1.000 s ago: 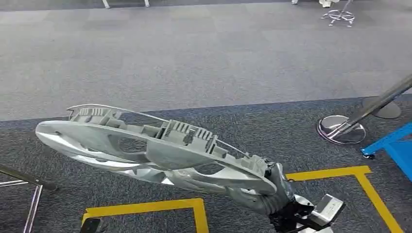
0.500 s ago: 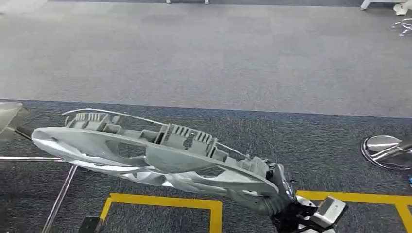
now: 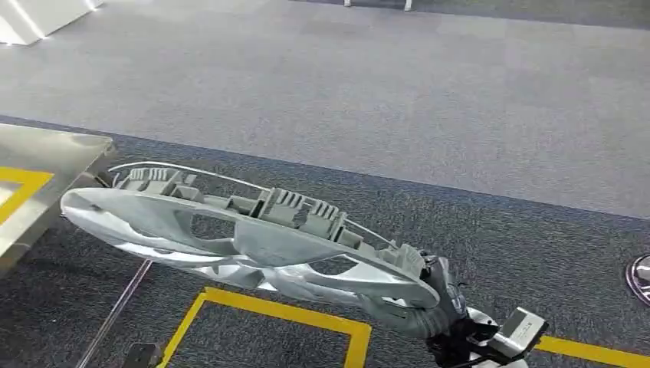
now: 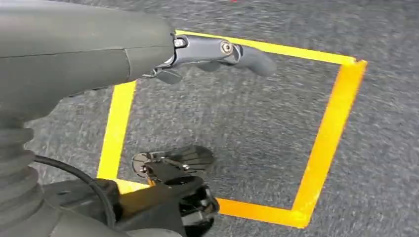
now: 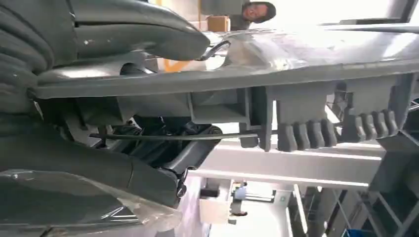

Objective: Take the parts from the cabinet and place them on the table.

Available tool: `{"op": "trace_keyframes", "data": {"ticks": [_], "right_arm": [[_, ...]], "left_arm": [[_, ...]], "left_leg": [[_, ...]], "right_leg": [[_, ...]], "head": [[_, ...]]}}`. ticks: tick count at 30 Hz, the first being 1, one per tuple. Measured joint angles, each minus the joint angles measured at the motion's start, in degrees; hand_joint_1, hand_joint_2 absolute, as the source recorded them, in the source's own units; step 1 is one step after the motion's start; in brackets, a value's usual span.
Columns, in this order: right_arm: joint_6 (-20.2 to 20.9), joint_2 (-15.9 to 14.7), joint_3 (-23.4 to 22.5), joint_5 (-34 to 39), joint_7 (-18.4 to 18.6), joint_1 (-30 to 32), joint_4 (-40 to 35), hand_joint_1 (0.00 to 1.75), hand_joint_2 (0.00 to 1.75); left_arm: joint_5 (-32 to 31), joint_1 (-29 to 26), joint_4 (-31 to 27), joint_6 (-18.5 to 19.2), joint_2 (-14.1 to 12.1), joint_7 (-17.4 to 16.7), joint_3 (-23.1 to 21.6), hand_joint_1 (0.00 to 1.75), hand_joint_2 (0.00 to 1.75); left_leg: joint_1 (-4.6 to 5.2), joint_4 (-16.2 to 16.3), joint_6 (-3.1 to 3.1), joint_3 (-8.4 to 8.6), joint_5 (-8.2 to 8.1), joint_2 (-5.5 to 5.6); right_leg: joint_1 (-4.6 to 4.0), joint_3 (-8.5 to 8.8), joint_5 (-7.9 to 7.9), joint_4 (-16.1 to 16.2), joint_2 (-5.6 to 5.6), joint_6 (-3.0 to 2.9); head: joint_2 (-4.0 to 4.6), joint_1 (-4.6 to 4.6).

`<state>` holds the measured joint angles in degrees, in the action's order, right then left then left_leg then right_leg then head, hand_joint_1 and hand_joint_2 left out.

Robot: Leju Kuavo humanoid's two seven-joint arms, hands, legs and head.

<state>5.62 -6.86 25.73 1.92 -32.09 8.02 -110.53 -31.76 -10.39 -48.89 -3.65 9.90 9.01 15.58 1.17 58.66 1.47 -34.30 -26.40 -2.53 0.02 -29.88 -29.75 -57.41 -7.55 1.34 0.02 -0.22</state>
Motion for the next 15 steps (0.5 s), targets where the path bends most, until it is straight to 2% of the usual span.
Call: {"op": "trace_keyframes", "data": {"ticks": [1, 2, 3, 4, 5, 6, 7, 8, 9, 10, 11, 12, 15], "right_arm": [[0.0, 0.0, 0.0, 0.0, 0.0, 0.0, 0.0, 1.75, 1.75], [0.0, 0.0, 0.0, 0.0, 0.0, -0.1, 0.0, 1.75, 1.75], [0.0, 0.0, 0.0, 0.0, 0.0, -0.1, 0.0, 1.75, 1.75], [0.0, 0.0, 0.0, 0.0, -0.1, 0.0, 0.0, 1.75, 1.75], [0.0, 0.0, 0.0, 0.1, -0.1, 0.1, 0.0, 1.75, 1.75], [0.0, 0.0, 0.0, 0.1, 0.0, 0.1, 0.0, 1.75, 1.75], [0.0, 0.0, 0.0, 0.0, 0.0, 0.1, 0.1, 1.75, 1.75], [0.0, 0.0, 0.0, 0.0, 0.0, 0.2, 0.1, 1.75, 1.75], [0.0, 0.0, 0.0, 0.0, 0.0, 0.1, 0.1, 1.75, 1.75], [0.0, 0.0, 0.0, 0.0, 0.0, 0.1, 0.1, 1.75, 1.75], [0.0, 0.0, 0.0, 0.0, 0.0, 0.1, 0.1, 1.75, 1.75], [0.0, 0.0, 0.0, 0.0, -0.1, 0.2, 0.1, 1.75, 1.75], [0.0, 0.0, 0.0, 0.0, -0.1, 0.1, 0.1, 1.75, 1.75]], "left_arm": [[0.0, -0.1, 0.0, 0.0, 0.0, 0.0, 0.0, 0.0, 1.75], [0.0, -0.2, 0.0, 0.0, 0.0, 0.0, 0.0, 0.0, 1.75], [0.0, 0.0, 0.0, 0.0, 0.0, -0.1, 0.1, 0.0, 1.75], [0.0, 0.2, 0.0, 0.0, 0.0, -0.1, 0.1, 0.0, 1.75], [0.0, 0.2, 0.0, 0.0, 0.1, -0.1, 0.0, 0.0, 1.75], [0.0, 0.2, 0.0, 0.0, 0.1, -0.1, 0.0, 0.0, 1.75], [0.0, 0.2, 0.0, 0.0, 0.1, -0.1, 0.0, 0.0, 1.75], [0.0, 0.1, 0.0, 0.0, 0.1, -0.1, 0.0, 0.0, 1.75], [0.0, 0.1, 0.0, 0.0, 0.1, -0.1, 0.0, 0.0, 1.75], [0.1, 0.1, 0.0, 0.0, 0.1, -0.2, 0.0, 0.0, 1.75], [0.2, 0.2, 0.0, 0.0, 0.1, -0.2, 0.0, 0.0, 1.75], [0.2, 0.4, 0.0, 0.0, 0.0, -0.2, 0.0, 0.0, 1.75], [0.2, 0.2, 0.0, 0.0, 0.0, -0.2, 0.0, 0.0, 1.75]], "left_leg": [[-0.6, -1.0, 0.54, 0.85, 0.51, 0.85], [-0.67, -1.3, 0.7, 1.1, 0.63, 1.11], [-0.81, -1.3, 1.07, 1.01, 0.73, 1.7], [-0.87, -1.3, 1.18, 0.89, 0.79, 2.46], [-0.86, -1.3, 1.22, 0.85, 0.78, 2.92], [-0.84, -1.2, 1.27, 0.8, 0.77, 3.78], [-0.85, -1.2, 1.26, 0.84, 0.77, 4.49], [-0.92, -1.1, 1.23, 0.87, 0.75, 5.26], [-1.02, -0.9, 1.13, 0.87, 0.7, 5.97], [-1.16, -0.6, 0.88, 0.84, 0.55, 6.76], [-1.23, -0.1, 0.45, 0.62, 0.27, 7.45], [-0.96, 0.6, -0.08, -0.03, 0.07, 8.24], [-1.7, 0.3, -1.37, -0.85, 0.91, 10.22]], "right_leg": [[-0.02, -0.06, -0.6, -0.1, -0.11, 0.52], [0.26, -0.26, -1.44, -1.2, 3.0, 0.73], [0.34, -1.84, -3.27, -4.5, 5.63, 0.74], [0.45, -4.2, -5.31, -9.2, 6.82, 0.89], [0.53, -5.86, -6.53, -12.3, 7.23, 1.01], [0.56, -8.61, -7.93, -17.1, 7.48, 1.23], [0.61, -9.29, -7.15, -17.7, 7.47, 1.33], [0.71, -8.66, -5.01, -15.6, 7.49, 1.45], [0.88, -7.19, -2.53, -12.0, 7.59, 1.6], [1.17, -5.0, 0.19, -7.2, 8.37, 1.75], [1.76, -2.99, 1.53, -2.6, 11.35, 2.06], [1.95, -2.23, 0.38, -1.1, 13.93, 1.98], [1.31, -2.19, 0.55, -1.7, 11.97, 0.71]], "head": [[0.0, -0.04], [0.0, 0.24], [0.0, 0.2], [0.0, 0.51], [0.0, 0.7], [0.0, 0.63], [0.0, 0.75], [0.0, 0.72], [0.0, 0.76], [0.0, 0.72], [0.0, 0.79], [0.0, 0.85], [0.0, 0.79]]}}
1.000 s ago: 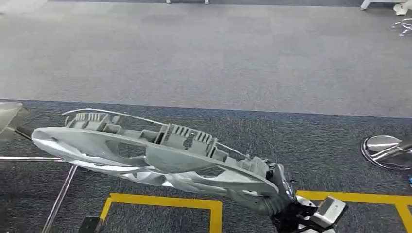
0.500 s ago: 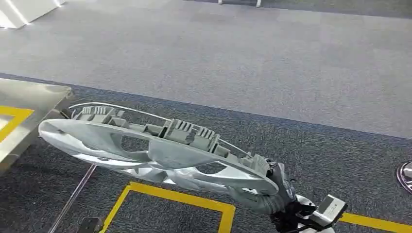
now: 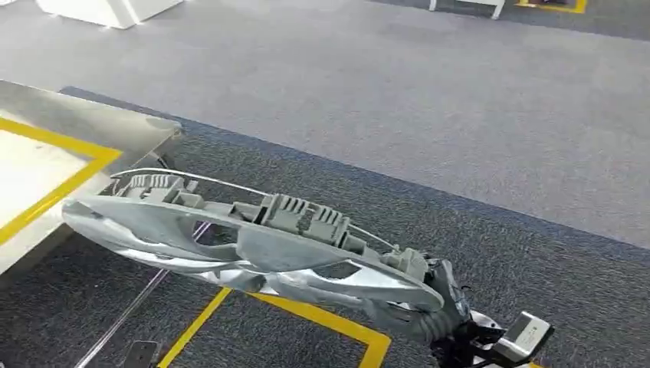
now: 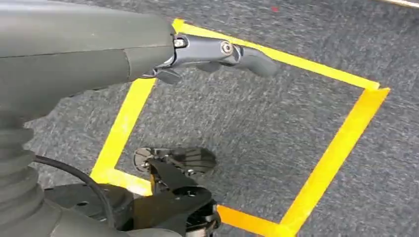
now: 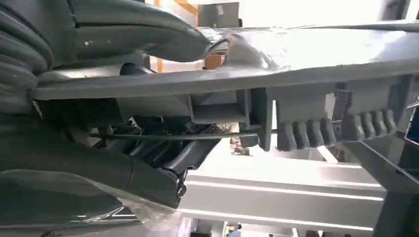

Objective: Take the parts from the cabinet and place them on the table.

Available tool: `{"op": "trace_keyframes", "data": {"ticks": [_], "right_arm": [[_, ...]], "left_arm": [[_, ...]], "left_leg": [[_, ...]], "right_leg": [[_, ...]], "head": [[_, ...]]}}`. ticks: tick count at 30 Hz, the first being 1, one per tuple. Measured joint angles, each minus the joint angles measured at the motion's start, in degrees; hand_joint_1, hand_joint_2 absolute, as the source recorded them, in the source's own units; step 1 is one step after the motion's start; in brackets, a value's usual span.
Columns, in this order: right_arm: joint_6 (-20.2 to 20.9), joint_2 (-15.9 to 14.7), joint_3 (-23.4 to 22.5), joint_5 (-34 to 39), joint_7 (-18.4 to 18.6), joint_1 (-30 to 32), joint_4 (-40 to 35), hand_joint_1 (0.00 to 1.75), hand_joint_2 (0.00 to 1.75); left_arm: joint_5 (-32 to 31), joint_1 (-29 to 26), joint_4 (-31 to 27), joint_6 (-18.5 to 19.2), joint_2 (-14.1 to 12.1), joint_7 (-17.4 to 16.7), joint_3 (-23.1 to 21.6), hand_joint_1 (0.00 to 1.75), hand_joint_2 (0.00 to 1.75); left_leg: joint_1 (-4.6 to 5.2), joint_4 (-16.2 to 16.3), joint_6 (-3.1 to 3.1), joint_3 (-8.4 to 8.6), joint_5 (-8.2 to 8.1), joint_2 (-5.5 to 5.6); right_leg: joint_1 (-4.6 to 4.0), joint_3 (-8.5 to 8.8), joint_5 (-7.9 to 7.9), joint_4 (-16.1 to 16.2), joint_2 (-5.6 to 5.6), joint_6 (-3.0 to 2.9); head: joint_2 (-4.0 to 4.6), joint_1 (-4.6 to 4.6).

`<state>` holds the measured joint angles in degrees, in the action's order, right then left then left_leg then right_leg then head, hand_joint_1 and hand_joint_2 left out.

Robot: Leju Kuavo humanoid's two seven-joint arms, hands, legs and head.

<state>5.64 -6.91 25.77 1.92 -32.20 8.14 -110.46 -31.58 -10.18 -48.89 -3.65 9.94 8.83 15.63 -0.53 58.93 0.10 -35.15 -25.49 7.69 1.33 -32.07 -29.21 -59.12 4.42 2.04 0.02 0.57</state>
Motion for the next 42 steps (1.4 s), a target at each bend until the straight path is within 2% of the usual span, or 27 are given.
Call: {"op": "trace_keyframes", "data": {"ticks": [1, 3, 5, 7, 8, 10, 11, 12, 16, 17, 18, 19, 21, 22, 24, 26, 27, 28, 31, 32, 33, 34, 36, 38, 40, 41, 42], "right_arm": [[0.0, 0.0, 0.0, 0.0, 0.0, 0.0, 0.0, 1.75, 1.75], [0.0, 0.0, -0.1, 0.1, -0.1, -0.1, -0.1, 1.75, 1.75], [0.0, 0.0, -0.2, 0.1, -0.2, -0.1, -0.1, 1.75, 1.75], [0.0, 0.0, -0.2, 0.1, -0.1, -0.1, 0.0, 1.75, 1.75], [0.1, 0.0, -0.2, 0.1, -0.1, -0.2, 0.0, 1.75, 1.75], [0.1, 0.0, -0.2, 0.1, -0.1, -0.3, 0.0, 1.75, 1.75], [0.1, 0.0, -0.2, 0.1, -0.1, -0.5, 0.0, 1.75, 1.75], [0.1, 0.0, -0.2, 0.1, -0.1, -0.6, 0.0, 1.75, 1.75], [0.1, 0.0, -0.2, 0.2, 0.0, -1.2, 0.1, 1.75, 1.75], [0.1, 0.0, -0.2, 0.2, 0.0, -1.4, 0.0, 1.75, 1.75], [0.1, 0.0, -0.2, 0.1, 0.0, -1.5, 0.0, 1.75, 1.75], [0.1, 0.0, -0.2, 0.1, 0.0, -1.5, 0.1, 1.75, 1.75], [0.1, 0.0, -0.1, 0.2, 0.1, -1.2, 0.1, 1.75, 1.75], [0.1, 0.0, -0.1, 0.2, 0.3, -1.2, 0.1, 1.75, 1.75], [0.2, 0.0, 0.1, 0.3, 0.8, -1.2, 0.3, 1.75, 1.75], [0.2, 0.0, 0.2, 0.6, 0.9, -1.3, 0.5, 1.75, 1.75], [0.3, 0.0, 0.2, 0.8, 0.9, -1.5, 0.6, 1.75, 1.75], [0.3, 0.0, 0.3, 0.8, 0.8, -1.5, 0.7, 1.75, 1.75], [0.3, 0.0, 0.3, 0.9, 0.9, -2.0, 0.9, 1.75, 1.75], [0.3, 0.0, 0.3, 1.0, 0.9, -2.1, 0.9, 1.75, 1.75], [0.2, 0.0, 0.3, 1.1, 0.9, -2.1, 0.9, 1.75, 1.75], [0.0, 0.0, 0.2, 1.1, 0.7, -2.1, 0.9, 1.75, 1.75], [-0.5, 0.0, 0.2, 1.2, 0.7, -1.9, 0.9, 1.75, 1.75], [-0.7, 0.0, 0.2, 1.2, 0.7, -1.6, 0.9, 1.75, 1.75], [-0.7, 0.0, 0.2, 1.2, 0.7, -1.4, 0.9, 1.75, 1.75], [-0.7, 0.0, 0.2, 1.2, 0.7, -1.4, 0.8, 1.75, 1.75], [-0.7, 0.0, 0.2, 1.2, 0.6, -1.4, 0.7, 1.75, 1.75]], "left_arm": [[0.1, -0.1, 0.0, 0.0, 0.0, 0.0, 0.0, 0.0, 1.75], [0.3, 0.0, 0.0, 0.0, 0.0, 0.0, 0.0, 0.0, 1.75], [0.5, 0.2, 0.0, 0.0, 0.0, 0.0, 0.0, 0.0, 1.75], [0.9, 0.2, 0.0, 0.1, 0.0, 0.0, 0.0, 0.0, 1.75], [1.0, 0.1, 0.1, 0.1, 0.0, 0.0, 0.0, 0.0, 1.75], [1.2, -0.1, 0.2, 0.2, 0.0, 0.2, 0.0, 0.0, 1.75], [1.4, -0.1, 0.2, 0.2, 0.0, 0.2, 0.0, 0.0, 1.75], [1.5, 0.1, 0.2, 0.2, 0.0, 0.3, 0.0, 0.0, 1.75], [1.6, -0.2, 0.3, 0.2, -0.1, 0.4, 0.0, 0.0, 1.75], [1.6, -0.4, 0.3, 0.2, 0.0, 0.4, 0.1, 0.0, 1.75], [1.6, -0.3, 0.3, 0.2, 0.0, 0.4, 0.1, 0.0, 1.75], [1.6, -0.2, 0.3, 0.2, 0.0, 0.4, 0.1, 0.0, 1.75], [1.7, 0.0, 0.5, 0.2, 0.2, 0.6, 0.0, 0.0, 1.75], [1.9, 0.0, 0.7, 0.1, 0.2, 0.8, 0.1, 0.0, 1.75], [2.2, -0.2, 1.0, 0.0, 0.3, 1.1, 0.1, 0.0, 1.75], [2.2, -0.4, 1.1, 0.0, 0.3, 1.2, 0.2, 0.0, 1.75], [2.3, -0.5, 1.1, 0.0, 0.3, 1.2, 0.2, 0.0, 1.75], [2.3, -0.5, 1.0, 0.0, 0.3, 1.2, 0.3, 0.0, 1.75], [2.3, -1.4, 1.0, 0.2, 0.2, 1.1, 0.5, 0.0, 1.75], [2.3, -1.4, 1.0, 0.2, 0.2, 1.1, 0.7, 0.0, 1.75], [2.2, -1.4, 1.0, 0.3, 0.3, 1.1, 0.7, 0.0, 1.75], [2.2, -1.1, 1.0, 0.3, 0.3, 1.1, 0.8, 0.0, 1.75], [2.0, -0.6, 1.1, 0.3, 0.2, 1.1, 0.8, 0.0, 1.75], [1.9, -0.5, 1.1, 0.5, 0.3, 1.1, 0.8, 0.0, 1.75], [1.8, -0.5, 1.1, 0.5, 0.2, 1.1, 0.9, 0.0, 1.75], [1.8, -0.5, 1.1, 0.5, 0.2, 1.1, 0.9, 0.0, 1.75], [1.8, -0.4, 1.1, 0.4, 0.2, 1.1, 0.9, 0.0, 1.75]], "left_leg": [[-0.01, 0.1, -0.23, -0.32, -0.01, 0.52], [0.46, 3.3, -0.64, -1.5, -2.27, -5.26], [0.22, 11.6, -0.91, -5.31, -6.48, -6.8], [0.19, 17.6, -0.92, -7.94, -8.17, -6.98], [0.2, 16.4, -0.8, -7.21, -6.96, -7.0], [0.4, 7.9, -0.2, -2.64, -2.31, -7.74], [0.73, 3.0, 0.35, 0.03, -0.32, -9.22], [1.44, 1.2, 0.84, 1.03, -1.44, -11.97], [1.89, 0.0, 1.73, 0.75, -1.17, -9.96], [1.19, -0.8, 2.04, 1.44, -0.72, -9.43], [1.15, -1.0, 2.35, 1.57, -0.7, -8.87], [1.05, -0.9, 2.54, 1.46, -0.62, -8.4], [1.02, -0.9, 2.7, 1.37, -0.72, -6.89], [1.01, -0.9, 2.69, 1.4, -0.72, -6.21], [0.91, -0.8, 2.64, 1.53, -0.74, -4.68], [0.59, -0.3, 2.16, 1.6, -1.03, -3.05], [0.68, 0.0, 1.66, 1.36, -1.23, -2.4], [0.81, 0.8, 1.33, 0.92, -1.33, -1.87], [0.36, 0.2, 0.3, 0.44, -0.66, -0.14], [0.4, 0.7, 0.09, 0.25, -1.08, -0.79], [0.86, 1.9, -0.21, -0.23, -1.93, -4.15], [0.76, 4.9, -0.48, -1.69, -3.69, -5.86], [0.5, 14.2, -0.73, -6.17, -7.94, -6.96], [0.44, 18.0, -0.79, -8.05, -8.14, -7.04], [0.53, 11.3, -0.24, -4.61, -3.56, -7.45], [0.78, 5.8, 0.35, -1.8, -0.94, -8.53], [1.33, 1.9, 1.14, 0.13, -0.37, -11.07]], "right_leg": [[0.31, 0.16, 0.27, 0.4, -0.86, -0.44], [0.14, 0.43, 0.28, 0.6, -2.64, -1.18], [-0.23, 0.47, 0.09, 0.6, -4.52, -1.45], [-0.44, 0.49, -0.06, 0.6, -6.36, -1.6], [-0.53, 0.57, -0.14, 0.6, -7.16, -1.65], [-0.71, 1.0, -0.41, 0.6, -8.51, -1.62], [-0.78, 1.29, -0.58, 0.6, -9.08, -1.5], [-0.91, 1.36, -0.74, 0.6, -9.63, -1.32], [-1.2, 1.71, -1.0, 0.8, -12.19, -0.28], [-0.82, 1.22, -1.66, 0.5, -11.12, 0.16], [-0.69, 0.68, -2.91, -1.4, -7.67, 0.23], [-0.64, -0.77, -4.47, -4.3, -6.17, 0.27], [-0.57, -5.8, -8.3, -13.9, -4.66, 0.6], [-0.58, -7.28, -8.54, -16.3, -4.59, 0.72], [-0.53, -6.44, -5.0, -13.0, -4.5, 0.8], [-0.15, -1.84, 0.65, -3.0, -3.15, 0.93], [0.19, -0.61, -0.35, -0.7, 0.15, 1.07], [0.31, 0.17, -0.32, 0.6, 0.63, 0.82], [-0.24, 0.18, -0.13, 0.0, -1.07, -0.14], [0.26, 0.41, 0.07, 0.5, -2.05, -0.66], [0.15, 0.61, -0.01, 0.6, -2.65, -1.0], [0.03, 0.7, -0.13, 0.6, -3.53, -1.36], [-0.24, 0.75, -0.37, 0.6, -5.4, -1.65], [-0.37, 0.91, -0.57, 0.6, -7.06, -1.7], [-0.56, 1.38, -0.91, 0.6, -8.34, -1.68], [-0.7, 1.79, -1.12, 0.6, -8.97, -1.61], [-0.71, 1.96, -1.32, 0.6, -9.52, -1.51]], "head": [[0.0, -0.05], [0.0, -0.68], [0.0, -0.57], [0.0, -0.59], [0.0, -0.57], [0.0, -0.57], [0.0, -0.59], [0.0, -0.5], [0.0, -0.44], [0.0, -0.44], [0.0, -0.28], [0.0, -0.17], [0.0, 0.2], [0.0, 0.2], [0.0, 0.18], [0.0, 0.2], [0.0, 0.22], [0.0, 0.2], [0.0, 0.22], [0.0, 0.22], [0.0, -0.22], [0.0, -0.51], [0.0, -0.46], [0.0, -0.48], [0.0, -0.48], [0.0, -0.5], [0.0, -0.42]]}}
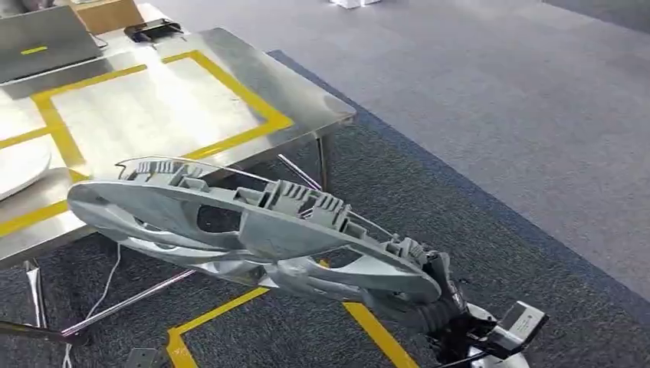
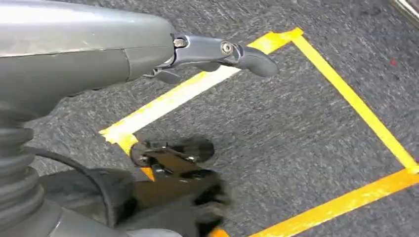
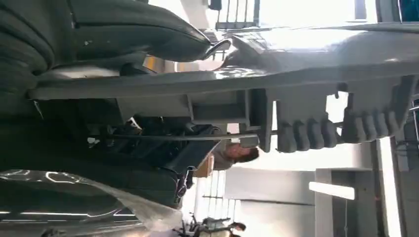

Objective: Take the parts from the cabinet and place them on the table.

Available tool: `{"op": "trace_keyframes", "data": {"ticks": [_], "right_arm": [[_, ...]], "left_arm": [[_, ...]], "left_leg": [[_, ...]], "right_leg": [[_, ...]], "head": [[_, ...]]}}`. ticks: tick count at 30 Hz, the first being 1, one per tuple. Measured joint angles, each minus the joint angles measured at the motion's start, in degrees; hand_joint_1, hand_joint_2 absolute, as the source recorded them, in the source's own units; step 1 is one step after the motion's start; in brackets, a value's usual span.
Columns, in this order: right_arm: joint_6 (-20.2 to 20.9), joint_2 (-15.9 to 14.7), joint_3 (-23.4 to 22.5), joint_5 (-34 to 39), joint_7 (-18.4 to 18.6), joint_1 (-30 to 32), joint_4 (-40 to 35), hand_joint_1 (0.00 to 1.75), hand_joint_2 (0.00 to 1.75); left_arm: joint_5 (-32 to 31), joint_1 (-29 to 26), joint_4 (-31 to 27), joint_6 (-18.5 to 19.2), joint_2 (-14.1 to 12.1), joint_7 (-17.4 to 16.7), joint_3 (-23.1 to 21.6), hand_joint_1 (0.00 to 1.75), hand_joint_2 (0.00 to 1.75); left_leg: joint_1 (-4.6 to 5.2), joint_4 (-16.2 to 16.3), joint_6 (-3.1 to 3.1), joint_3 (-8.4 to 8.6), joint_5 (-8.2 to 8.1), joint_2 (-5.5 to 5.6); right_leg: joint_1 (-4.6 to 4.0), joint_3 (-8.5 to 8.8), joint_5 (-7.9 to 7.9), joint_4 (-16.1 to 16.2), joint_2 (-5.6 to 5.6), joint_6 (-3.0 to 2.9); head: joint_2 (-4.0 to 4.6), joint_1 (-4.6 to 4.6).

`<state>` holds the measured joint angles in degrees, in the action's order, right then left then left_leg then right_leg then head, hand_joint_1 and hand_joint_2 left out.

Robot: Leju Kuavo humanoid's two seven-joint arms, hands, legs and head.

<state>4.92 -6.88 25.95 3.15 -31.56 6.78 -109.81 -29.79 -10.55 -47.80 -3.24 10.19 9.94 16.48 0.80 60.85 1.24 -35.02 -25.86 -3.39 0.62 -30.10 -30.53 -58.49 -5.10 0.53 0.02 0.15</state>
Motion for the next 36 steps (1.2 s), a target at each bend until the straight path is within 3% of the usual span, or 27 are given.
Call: {"op": "trace_keyframes", "data": {"ticks": [1, 4, 5, 7, 8, 9, 10, 11, 12, 14, 15, 16, 19, 20, 21, 22, 23, 25, 26, 27, 28, 30, 31, 32, 36], "right_arm": [[0.0, 0.0, -0.1, 0.0, 0.0, 0.1, -0.1, 1.75, 1.75], [-0.1, 0.0, -0.2, 0.2, 0.0, 0.1, -0.1, 1.75, 1.75], [0.0, 0.0, -0.2, 0.2, 0.0, 0.1, -0.2, 1.75, 1.75], [0.0, 0.0, -0.3, 0.2, 0.0, 0.1, -0.3, 1.75, 1.75], [0.0, 0.0, -0.3, 0.2, 0.0, 0.2, -0.3, 1.75, 1.75], [0.0, 0.0, -0.4, 0.3, 0.0, 0.3, -0.3, 1.75, 1.75], [0.0, 0.0, -0.5, 0.3, 0.0, 0.3, -0.3, 1.75, 1.75], [0.0, 0.0, -0.5, 0.3, 0.1, 0.3, -0.2, 1.75, 1.75], [0.0, 0.0, -0.5, 0.3, 0.1, 0.4, -0.2, 1.75, 1.75], [0.1, 0.0, -0.6, 0.3, 0.2, 0.4, -0.2, 1.75, 1.75], [0.1, 0.0, -0.6, 0.0, 0.3, 0.4, -0.2, 1.75, 1.75], [0.0, 0.0, -0.6, -0.6, 0.6, 0.3, -0.2, 1.75, 1.75], [0.0, -0.1, -0.6, -1.5, 0.9, 0.4, -0.3, 1.75, 1.75], [-0.1, -0.1, -0.6, -1.6, 1.0, 0.4, -0.3, 1.75, 1.75], [-0.1, -0.1, -0.6, -1.6, 1.0, 0.4, -0.3, 1.75, 1.75], [-0.1, -0.1, -0.6, -1.6, 0.9, 0.4, -0.3, 1.75, 1.75], [-0.2, -0.1, -0.6, -1.5, 0.9, 0.4, -0.4, 1.75, 1.75], [-0.4, -0.1, -0.8, -1.3, 1.0, 0.5, -0.4, 1.75, 1.75], [-0.4, -0.1, -0.9, -1.2, 1.0, 0.5, -0.4, 1.75, 1.75], [-0.7, -0.1, -1.0, -1.1, 1.1, 0.5, -0.4, 1.75, 1.75], [-0.9, -0.1, -1.0, -1.0, 1.1, 0.5, -0.4, 1.75, 1.75], [-1.2, -0.1, -1.0, -0.7, 1.1, 0.4, -0.4, 1.75, 1.75], [-1.2, -0.1, -1.0, -0.5, 1.1, 0.3, -0.4, 1.75, 1.75], [-1.2, -0.1, -1.1, -0.4, 1.1, 0.2, -0.4, 1.75, 1.75], [-1.3, -0.1, -1.0, -0.1, 1.2, 0.1, -0.4, 1.75, 1.75]], "left_arm": [[0.0, 0.2, 0.0, 0.0, -0.1, 0.0, 0.0, 0.0, 1.75], [0.0, 0.2, 0.0, -0.1, 0.0, 0.0, 0.0, 0.0, 1.75], [0.0, 0.1, 0.0, -0.1, -0.1, 0.0, 0.0, 0.0, 1.75], [0.1, 0.1, 0.0, -0.2, -0.1, 0.1, 0.0, 0.0, 1.75], [0.2, 0.4, 0.0, -0.2, 0.0, 0.1, -0.1, 0.0, 1.75], [0.2, 0.5, 0.0, -0.1, 0.0, 0.1, -0.2, 0.0, 1.75], [0.3, 0.5, 0.0, -0.1, 0.1, 0.1, -0.3, 0.0, 1.75], [0.3, 0.5, 0.0, -0.1, 0.1, 0.1, -0.4, 0.0, 1.75], [0.4, 0.5, 0.0, -0.1, 0.1, 0.1, -0.4, 0.0, 1.75], [0.4, 0.5, 0.0, -0.1, 0.1, 0.0, -0.4, 0.0, 1.75], [0.5, 0.5, 0.0, -0.1, 0.1, -0.1, -0.6, 0.0, 1.75], [0.8, 0.7, 0.0, -0.2, 0.0, -0.3, -0.8, 0.0, 1.75], [1.0, 0.4, 0.0, -0.2, 0.0, -0.3, -0.9, 0.0, 1.75], [1.0, 0.3, 0.1, -0.2, -0.1, -0.4, -0.9, 0.0, 1.75], [1.1, 0.2, 0.1, -0.3, -0.4, -0.4, -0.9, 0.0, 1.75], [1.2, 0.2, 0.1, -0.4, -0.3, -0.4, -1.0, 0.0, 1.75], [1.4, 0.3, 0.1, -0.4, -0.3, -0.4, -1.0, 0.0, 1.75], [1.6, 0.4, 0.1, -0.4, -0.3, -0.6, -1.2, 0.0, 1.75], [1.9, 0.4, 0.1, -0.5, -0.3, -0.8, -1.3, 0.0, 1.75], [2.2, 0.3, 0.1, -0.6, -0.3, -0.8, -1.3, 0.0, 1.75], [2.4, 0.2, 0.1, -0.8, -0.4, -0.9, -1.4, 0.0, 1.75], [2.8, 0.2, 0.2, -1.0, -0.6, -0.9, -1.7, 0.0, 1.75], [2.9, 0.2, 0.2, -1.2, -0.7, -0.9, -1.8, 0.0, 1.75], [3.0, 0.3, 0.2, -1.3, -0.7, -0.9, -1.8, 0.0, 1.75], [3.7, 0.1, 0.2, -1.5, -0.8, -1.0, -2.1, 0.0, 1.75]], "left_leg": [[0.53, -1.0, 0.28, 0.64, -0.85, -1.08], [0.65, -1.3, 0.55, 0.19, -1.07, 0.55], [0.27, -2.2, 0.9, 0.84, -0.79, 1.4], [-0.36, -3.0, 1.45, 1.58, -0.37, 2.45], [-0.48, -3.0, 1.54, 1.49, -0.36, 3.14], [-0.47, -2.9, 1.57, 1.46, -0.38, 3.98], [-0.46, -2.9, 1.6, 1.46, -0.4, 4.7], [-0.48, -2.9, 1.59, 1.5, -0.41, 5.51], [-0.55, -2.8, 1.52, 1.58, -0.46, 6.29], [-0.79, -2.6, 1.17, 1.75, -0.68, 7.96], [-0.85, -2.3, 0.84, 1.7, -0.9, 8.62], [-0.53, -1.7, 0.39, 1.19, -1.12, 9.25], [-1.03, -1.9, -0.48, 0.49, -0.61, 10.77], [-1.05, -1.7, -0.76, 0.47, -0.75, 11.39], [-0.95, -1.5, -0.96, 0.43, -0.99, 10.03], [-0.59, -0.1, -1.29, -0.15, -2.0, 7.01], [-0.72, 3.4, -1.63, -1.9, -3.96, 5.17], [-1.09, 12.8, -1.98, -6.6, -7.74, 4.08], [-1.25, 15.7, -2.09, -8.12, -8.2, 4.07], [-1.4, 15.6, -2.13, -8.21, -7.3, 4.07], [-1.47, 13.5, -2.12, -7.21, -5.46, 4.06], [-1.48, 3.6, -1.74, -2.45, 0.1, 4.04], [-1.34, 0.2, -1.42, -0.57, 0.36, 4.0], [-1.03, -0.8, -1.25, -0.13, -0.25, 3.97], [-0.98, -1.7, -0.28, 0.27, -0.87, 3.95]], "right_leg": [[-0.5, -0.05, -0.3, -0.1, -0.56, 0.5], [-0.47, 0.38, -0.42, 0.3, -2.27, 1.05], [-0.65, 1.0, -0.72, 0.5, -2.84, 1.62], [-0.24, -0.56, -3.05, -2.9, 2.95, 1.9], [-0.19, -2.6, -4.76, -6.8, 4.21, 2.03], [-0.05, -5.38, -6.76, -12.0, 4.85, 2.23], [-0.02, -7.73, -7.77, -15.8, 5.0, 2.39], [-0.01, -9.0, -7.25, -17.0, 5.0, 2.52], [0.03, -8.89, -5.41, -15.7, 5.01, 2.6], [0.35, -5.44, 0.73, -6.5, 5.79, 2.7], [0.68, -3.6, 2.79, -2.1, 7.57, 2.82], [1.03, -2.94, 1.65, -0.4, 10.99, 2.84], [0.71, -2.49, 1.7, -0.3, 9.73, 1.72], [1.01, -2.29, 1.8, 0.0, 9.1, 1.29], [1.18, -1.97, 1.86, 0.1, 8.44, 1.01], [1.12, -1.71, 1.66, 0.1, 7.99, 0.59], [1.02, -1.55, 1.5, 0.1, 7.36, 0.33], [0.84, -1.38, 1.2, 0.1, 6.2, 0.01], [0.84, -1.31, 1.07, 0.1, 5.78, 0.04], [0.84, -1.12, 0.92, 0.1, 5.54, 0.09], [0.85, -0.93, 0.76, 0.1, 5.38, 0.15], [0.86, -0.17, 0.3, 0.1, 5.11, 0.49], [0.9, -0.2, 0.06, 0.1, 4.99, 0.75], [0.54, -0.21, -0.18, 0.0, 5.05, 1.26], [0.62, 0.51, -0.31, 1.0, 4.88, 2.73]], "head": [[0.0, -0.06], [0.0, 0.02], [0.0, -0.02], [0.0, 0.37], [0.0, 0.57], [0.0, 0.77], [0.0, 0.66], [0.0, 0.77], [0.0, 0.72], [0.0, 0.7], [0.0, 0.77], [0.0, 0.86], [0.0, 0.79], [0.0, 0.75], [0.0, 0.84], [0.0, 0.06], [0.0, -0.06], [0.0, -0.08], [0.0, -0.11], [0.0, -0.11], [0.0, -0.11], [0.0, -0.13], [0.0, -0.06], [0.0, -0.13], [0.0, -0.06]]}}
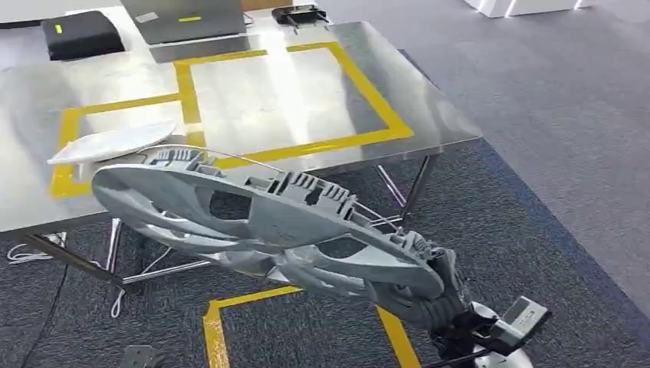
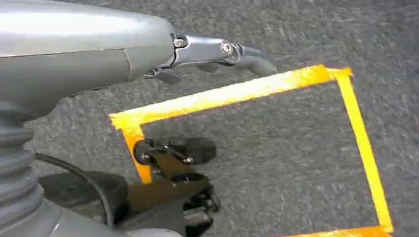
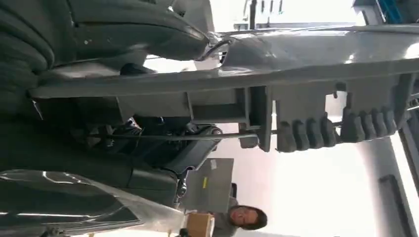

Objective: Take the parts from the cabinet and place them on the table.

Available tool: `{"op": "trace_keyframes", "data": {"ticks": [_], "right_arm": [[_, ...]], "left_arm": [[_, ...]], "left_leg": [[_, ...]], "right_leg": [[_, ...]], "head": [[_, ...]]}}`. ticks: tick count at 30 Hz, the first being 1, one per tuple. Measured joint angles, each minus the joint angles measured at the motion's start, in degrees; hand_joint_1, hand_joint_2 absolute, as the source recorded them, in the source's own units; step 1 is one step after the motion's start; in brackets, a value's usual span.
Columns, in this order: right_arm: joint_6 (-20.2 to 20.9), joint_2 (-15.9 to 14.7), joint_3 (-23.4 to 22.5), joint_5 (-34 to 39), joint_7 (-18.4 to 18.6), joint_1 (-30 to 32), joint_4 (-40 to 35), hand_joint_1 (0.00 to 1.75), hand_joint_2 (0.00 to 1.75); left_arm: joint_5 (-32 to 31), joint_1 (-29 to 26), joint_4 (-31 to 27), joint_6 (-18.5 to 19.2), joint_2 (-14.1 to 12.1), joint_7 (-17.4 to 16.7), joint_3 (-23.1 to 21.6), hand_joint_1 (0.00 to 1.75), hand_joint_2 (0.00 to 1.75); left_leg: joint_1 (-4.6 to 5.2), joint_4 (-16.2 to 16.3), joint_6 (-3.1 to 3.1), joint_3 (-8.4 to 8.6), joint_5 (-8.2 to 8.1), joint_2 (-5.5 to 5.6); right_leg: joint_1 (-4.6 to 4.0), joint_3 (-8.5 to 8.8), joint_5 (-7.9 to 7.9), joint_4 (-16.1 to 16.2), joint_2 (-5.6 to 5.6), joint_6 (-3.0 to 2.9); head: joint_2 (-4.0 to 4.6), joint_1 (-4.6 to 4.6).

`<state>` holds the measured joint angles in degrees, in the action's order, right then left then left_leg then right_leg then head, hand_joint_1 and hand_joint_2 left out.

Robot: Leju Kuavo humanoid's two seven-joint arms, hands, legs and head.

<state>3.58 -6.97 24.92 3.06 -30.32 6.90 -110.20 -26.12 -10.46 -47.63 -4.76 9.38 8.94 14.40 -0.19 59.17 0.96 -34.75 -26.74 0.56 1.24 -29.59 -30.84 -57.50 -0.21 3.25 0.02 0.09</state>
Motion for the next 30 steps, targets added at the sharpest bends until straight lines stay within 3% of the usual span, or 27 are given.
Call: {"op": "trace_keyframes", "data": {"ticks": [2, 4, 5, 6, 7, 8, 9, 10, 11, 14, 16, 17, 20, 21, 22, 23, 24, 25, 27, 30], "right_arm": [[0.0, 0.0, 0.0, 0.3, 0.0, -0.4, 0.0, 1.75, 1.75], [0.0, 0.0, 0.1, 0.6, 0.0, -0.8, 0.4, 1.75, 1.75], [0.0, 0.0, 0.2, 0.7, 0.0, -0.9, 0.6, 1.75, 1.75], [0.0, 0.0, 0.4, 0.7, 0.0, -1.1, 0.8, 1.75, 1.75], [0.0, 0.0, 0.8, 0.8, 0.1, -1.4, 1.3, 1.75, 1.75], [-0.1, 0.0, 1.1, 0.8, 0.2, -1.8, 1.6, 1.75, 1.75], [-0.4, 0.0, 1.5, 0.9, 0.2, -2.2, 1.9, 1.75, 1.75], [-0.8, 0.2, 1.7, 1.1, 0.2, -2.7, 2.2, 1.75, 1.75], [-1.0, 0.2, 1.9, 1.2, 0.1, -3.1, 2.5, 1.75, 1.75], [-1.8, 0.5, 2.5, 1.8, -0.2, -3.7, 2.8, 1.75, 1.75], [-2.1, 0.6, 2.6, 2.2, -0.3, -3.8, 2.9, 1.75, 1.75], [-2.3, 0.6, 2.6, 2.4, -0.3, -4.0, 3.0, 1.75, 1.75], [-2.6, 0.8, 2.6, 2.8, -0.5, -4.2, 3.2, 1.75, 1.75], [-2.7, 0.8, 2.7, 2.9, -0.5, -4.2, 3.3, 1.75, 1.75], [-2.8, 0.9, 2.8, 3.0, -0.4, -4.3, 3.6, 1.75, 1.75], [-2.9, 1.0, 2.9, 3.1, -0.4, -4.3, 3.7, 1.75, 1.75], [-2.9, 1.1, 3.0, 3.3, -0.4, -4.6, 3.8, 1.75, 1.75], [-2.9, 1.2, 3.1, 3.4, -0.4, -4.9, 4.0, 1.75, 1.75], [-3.1, 1.6, 3.2, 3.8, -0.5, -5.8, 4.2, 1.75, 1.75], [-3.3, 1.8, 3.3, 4.0, -0.5, -6.2, 4.2, 1.75, 1.75]], "left_arm": [[0.4, -0.2, 0.0, -0.2, 0.0, 0.0, 0.0, 0.0, 1.75], [1.0, -0.3, 0.0, -0.3, 0.0, 0.0, 0.1, 0.0, 1.75], [1.1, -0.5, 0.0, -0.3, 0.0, -0.1, 0.1, 0.0, 1.75], [1.2, -0.8, -0.1, -0.3, 0.0, -0.2, 0.3, 0.0, 1.75], [1.5, -1.3, -0.3, -0.2, 0.0, -0.2, 0.7, 0.0, 1.75], [1.6, -1.7, -0.5, -0.1, 0.0, -0.2, 1.1, 0.0, 1.75], [1.6, -1.9, -0.6, 0.3, 0.1, -0.2, 1.6, 0.0, 1.75], [1.5, -2.2, -0.9, 0.4, 0.1, -0.2, 1.9, 0.0, 1.75], [1.5, -2.2, -0.9, 0.5, 0.2, -0.2, 2.2, 0.0, 1.75], [0.9, -2.4, -1.2, 0.8, 0.3, -0.1, 3.1, 0.0, 1.75], [0.3, -2.5, -1.6, 0.9, 0.3, 0.0, 3.7, 0.0, 1.75], [0.3, -2.4, -1.6, 1.0, 0.4, 0.1, 4.1, 0.0, 1.75], [-0.4, -2.6, -1.6, 1.3, 0.6, 0.1, 4.7, 0.0, 1.75], [-0.5, -2.7, -1.6, 1.3, 0.7, 0.1, 4.9, 0.0, 1.75], [-0.5, -2.9, -1.7, 1.4, 0.8, 0.2, 5.5, 0.0, 1.75], [-0.6, -3.0, -1.8, 1.6, 0.9, 0.3, 6.0, 0.0, 1.75], [-0.9, -3.2, -2.0, 1.9, 1.0, 0.3, 6.5, 0.0, 1.75], [-1.0, -3.3, -2.3, 2.1, 1.1, 0.3, 7.1, 0.0, 1.75], [-1.8, -3.4, -2.8, 2.9, 1.6, 0.4, 8.0, 0.0, 1.75], [-3.1, -3.9, -3.8, 3.8, 2.2, 0.3, 9.5, 0.0, 1.75]], "left_leg": [[-0.31, -0.9, 0.73, 0.92, 0.04, -0.05], [-0.11, -0.8, 1.27, 1.17, -0.34, -0.05], [0.01, -0.8, 1.44, 1.35, -0.56, -0.04], [0.08, -0.8, 1.44, 1.58, -0.75, -0.01], [0.13, -0.8, 1.4, 2.09, -1.1, 0.06], [0.15, -0.8, 1.33, 2.57, -1.43, 0.13], [0.17, -0.8, 1.17, 3.08, -1.78, 0.2], [0.18, -0.7, 0.97, 3.5, -2.22, 0.22], [0.59, -0.6, 0.62, 3.46, -2.46, 0.26], [0.32, -0.8, -0.11, 3.39, -2.5, 0.29], [0.24, -0.2, -0.83, 3.48, -3.2, 0.24], [0.22, 2.2, -1.18, 2.45, -4.47, 0.13], [-0.32, 15.1, -1.87, -4.48, -9.54, 0.11], [-0.45, 17.3, -2.01, -6.03, -9.51, 0.1], [-0.57, 16.4, -2.1, -6.07, -7.71, 0.1], [-0.65, 13.6, -2.1, -5.11, -5.13, 0.07], [-0.72, 7.9, -2.01, -2.88, -1.35, 0.04], [-0.73, 3.5, -1.89, -1.16, 1.13, -0.05], [-0.24, 0.1, -1.3, 0.46, -0.31, -0.21], [-0.08, 0.3, -0.45, 0.26, -0.45, -0.11]], "right_leg": [[-0.02, -2.39, -1.92, -4.1, 0.08, 0.22], [-0.04, -7.98, -5.53, -13.7, 0.12, 0.43], [-0.04, -10.55, -6.32, -17.5, 0.12, 0.48], [-0.05, -11.65, -5.84, -18.6, 0.12, 0.51], [-0.05, -11.48, -3.32, -16.7, 0.12, 0.37], [-0.06, -10.09, -0.42, -12.9, 0.11, 0.18], [-0.08, -8.0, 2.74, -7.8, 0.11, -0.12], [-0.14, -5.99, 4.8, -2.7, 0.11, -0.42], [-0.49, -5.06, 3.67, -2.2, 0.11, -0.56], [-0.69, -4.54, 3.25, -1.4, 0.25, -1.39], [-0.12, -3.84, 3.37, -0.7, 0.09, -2.07], [-0.05, -3.53, 3.11, -0.6, -0.01, -2.47], [-0.08, -2.88, 2.48, -0.6, -0.14, -2.94], [-0.07, -2.58, 2.25, -0.6, -0.1, -2.91], [-0.04, -2.14, 1.94, -0.6, -0.01, -2.82], [-0.02, -1.7, 1.63, -0.6, 0.05, -2.7], [0.03, -1.02, 1.23, -0.6, 0.11, -2.48], [0.07, -0.52, 0.9, -0.6, 0.12, -2.29], [-0.25, -0.54, 0.22, -0.7, 0.21, -1.2], [-0.15, -0.14, 0.21, 0.0, -0.11, -0.24]], "head": [[0.0, 0.37], [0.0, 0.61], [0.0, 0.53], [0.0, 0.63], [0.0, 0.68], [0.0, 0.7], [0.0, 0.7], [0.0, 0.7], [0.0, 0.63], [0.0, 0.39], [0.0, 0.44], [0.0, 0.0], [0.0, 0.13], [0.0, 0.09], [0.0, 0.13], [0.0, 0.07], [0.0, 0.13], [0.0, 0.07], [0.0, -0.07], [0.0, 0.2]]}}
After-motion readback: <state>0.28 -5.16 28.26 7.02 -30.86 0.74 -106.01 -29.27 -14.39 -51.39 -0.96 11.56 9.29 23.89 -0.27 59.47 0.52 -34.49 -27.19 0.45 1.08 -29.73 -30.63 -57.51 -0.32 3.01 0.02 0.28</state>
